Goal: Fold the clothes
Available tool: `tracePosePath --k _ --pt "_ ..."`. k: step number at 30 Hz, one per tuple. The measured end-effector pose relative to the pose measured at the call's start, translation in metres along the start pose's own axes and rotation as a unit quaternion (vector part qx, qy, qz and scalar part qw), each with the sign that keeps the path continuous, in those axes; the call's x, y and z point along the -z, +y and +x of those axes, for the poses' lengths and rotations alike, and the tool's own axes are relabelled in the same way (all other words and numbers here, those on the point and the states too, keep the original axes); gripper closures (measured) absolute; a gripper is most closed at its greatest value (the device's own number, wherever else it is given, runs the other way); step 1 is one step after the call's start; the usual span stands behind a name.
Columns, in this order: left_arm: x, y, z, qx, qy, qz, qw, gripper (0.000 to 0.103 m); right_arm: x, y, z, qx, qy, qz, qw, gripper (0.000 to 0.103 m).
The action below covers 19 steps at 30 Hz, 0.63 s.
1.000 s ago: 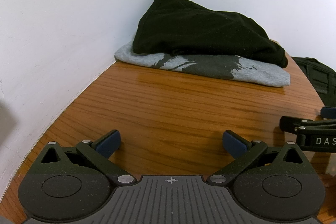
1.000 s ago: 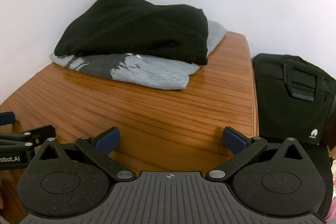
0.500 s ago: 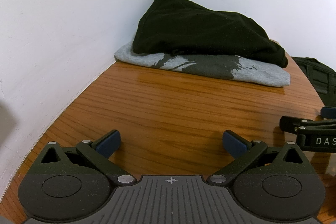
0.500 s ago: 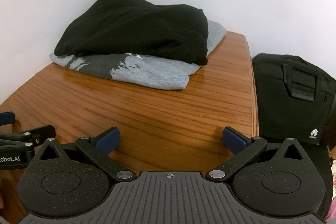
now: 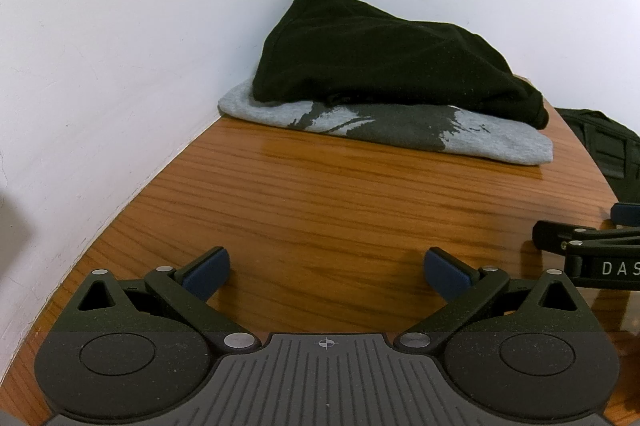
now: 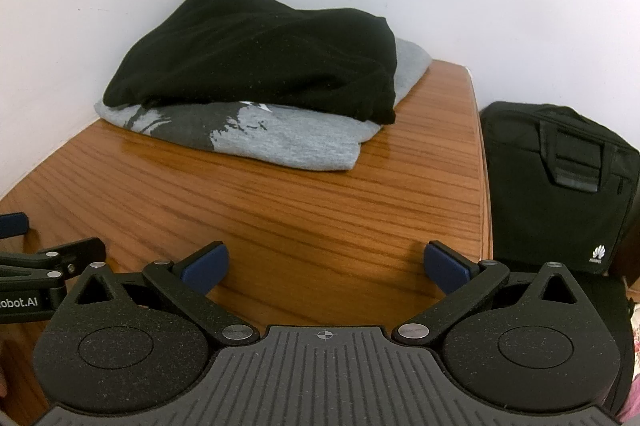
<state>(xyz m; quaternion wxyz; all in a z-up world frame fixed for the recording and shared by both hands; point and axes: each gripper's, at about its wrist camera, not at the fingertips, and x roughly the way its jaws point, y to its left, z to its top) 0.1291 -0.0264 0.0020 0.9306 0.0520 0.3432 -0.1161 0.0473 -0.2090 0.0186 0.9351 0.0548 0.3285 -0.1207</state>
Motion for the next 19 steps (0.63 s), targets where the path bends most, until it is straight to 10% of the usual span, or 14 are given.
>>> tracePosePath --k 19 --pt "0.0001 0.0006 -0.0004 -0.001 0.000 -0.001 1.0000 0.000 0.0002 0.0001 0.0002 -0.001 0.000 -0.001 1.000 0.000"
